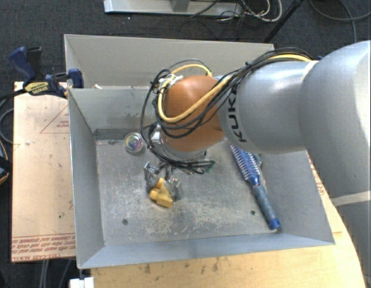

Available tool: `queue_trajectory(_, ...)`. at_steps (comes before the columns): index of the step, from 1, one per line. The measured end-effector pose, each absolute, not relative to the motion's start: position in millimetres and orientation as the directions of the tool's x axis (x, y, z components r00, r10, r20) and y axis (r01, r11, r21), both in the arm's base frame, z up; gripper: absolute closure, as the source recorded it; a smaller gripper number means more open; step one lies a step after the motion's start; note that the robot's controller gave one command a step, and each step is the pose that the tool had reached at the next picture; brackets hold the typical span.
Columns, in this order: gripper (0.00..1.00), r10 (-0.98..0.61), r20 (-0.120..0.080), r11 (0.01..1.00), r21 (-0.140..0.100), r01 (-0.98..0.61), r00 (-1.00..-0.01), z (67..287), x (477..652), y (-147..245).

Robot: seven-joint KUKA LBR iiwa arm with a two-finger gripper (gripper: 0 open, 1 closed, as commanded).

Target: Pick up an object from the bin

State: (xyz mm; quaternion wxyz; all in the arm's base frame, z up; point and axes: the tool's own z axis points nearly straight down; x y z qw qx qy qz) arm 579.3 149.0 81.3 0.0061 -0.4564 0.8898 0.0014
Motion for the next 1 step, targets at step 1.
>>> queue_trajectory(1, 1.0, -0.836, -0.011, 0.549, -0.008, -0.836, -0.549, 258.9, 610.9, 161.1)
